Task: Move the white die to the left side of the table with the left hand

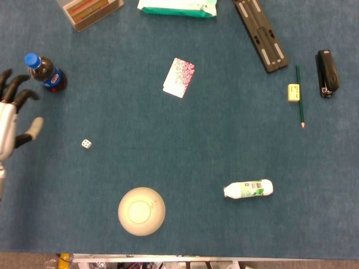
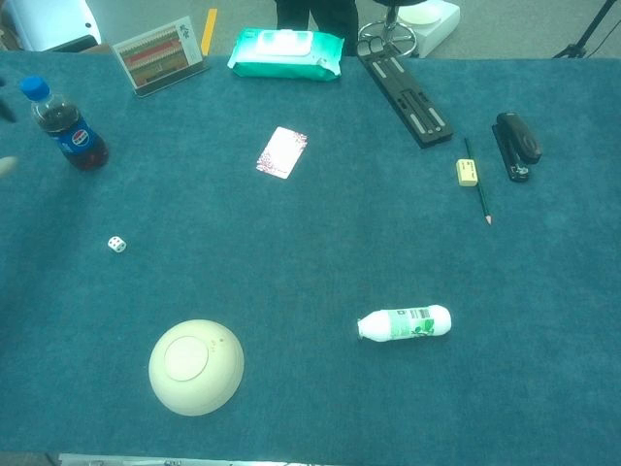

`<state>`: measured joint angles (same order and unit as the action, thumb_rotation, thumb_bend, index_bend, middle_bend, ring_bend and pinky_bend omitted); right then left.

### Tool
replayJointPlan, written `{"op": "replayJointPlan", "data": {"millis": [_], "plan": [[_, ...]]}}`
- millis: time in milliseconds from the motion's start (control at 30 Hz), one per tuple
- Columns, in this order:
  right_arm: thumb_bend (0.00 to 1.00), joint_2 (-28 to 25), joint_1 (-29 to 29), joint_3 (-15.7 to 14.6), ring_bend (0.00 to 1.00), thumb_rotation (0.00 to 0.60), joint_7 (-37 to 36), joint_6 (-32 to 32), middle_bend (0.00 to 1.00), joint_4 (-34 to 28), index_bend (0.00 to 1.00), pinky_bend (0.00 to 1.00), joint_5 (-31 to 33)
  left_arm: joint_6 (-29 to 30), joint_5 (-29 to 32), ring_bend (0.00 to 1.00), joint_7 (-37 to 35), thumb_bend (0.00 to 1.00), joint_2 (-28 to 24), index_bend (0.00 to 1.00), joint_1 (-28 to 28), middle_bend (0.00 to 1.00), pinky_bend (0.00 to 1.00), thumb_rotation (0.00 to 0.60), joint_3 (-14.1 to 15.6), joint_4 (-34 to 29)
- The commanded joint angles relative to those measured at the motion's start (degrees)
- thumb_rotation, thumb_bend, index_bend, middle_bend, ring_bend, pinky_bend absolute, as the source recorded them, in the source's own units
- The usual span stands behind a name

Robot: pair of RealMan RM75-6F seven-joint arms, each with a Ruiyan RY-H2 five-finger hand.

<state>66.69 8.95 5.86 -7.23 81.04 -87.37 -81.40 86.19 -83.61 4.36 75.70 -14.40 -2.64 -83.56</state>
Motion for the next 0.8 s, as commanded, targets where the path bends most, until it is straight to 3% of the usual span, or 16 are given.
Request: {"op": "replayJointPlan", "data": {"millis": [33, 433, 800], "plan": [[0.11, -2.0, -1.8, -1.1, 0.3, 0.6, 4.9, 2.1, 0.41, -4.1, 0.36, 0.33, -0.7, 1.6, 0.9, 0.1, 1.0, 0.26, -2.2, 0.4, 2.3, 0.22, 0.25, 0.6, 0.8, -0.4], [0.11, -6.7, -8.3, -3.4, 0.3, 0.6, 17.8, 10.5, 0.41, -16.9, 0.36, 0.33, -1.4, 9.7, 1.1, 0.12, -0.5, 0.26, -6.8, 0.41, 10.6, 0.22, 0.25, 0.6, 1.8, -4.2], [0.11, -5.1, -8.0, -2.6, 0.3, 0.6, 12.6, 8.3, 0.41, -12.9, 0.36, 0.33, -0.8, 10.1, 0.3, 0.12, 1.5, 0.26, -6.3, 0.41, 12.0, 0.23, 0.25, 0.6, 1.0, -5.5]]}}
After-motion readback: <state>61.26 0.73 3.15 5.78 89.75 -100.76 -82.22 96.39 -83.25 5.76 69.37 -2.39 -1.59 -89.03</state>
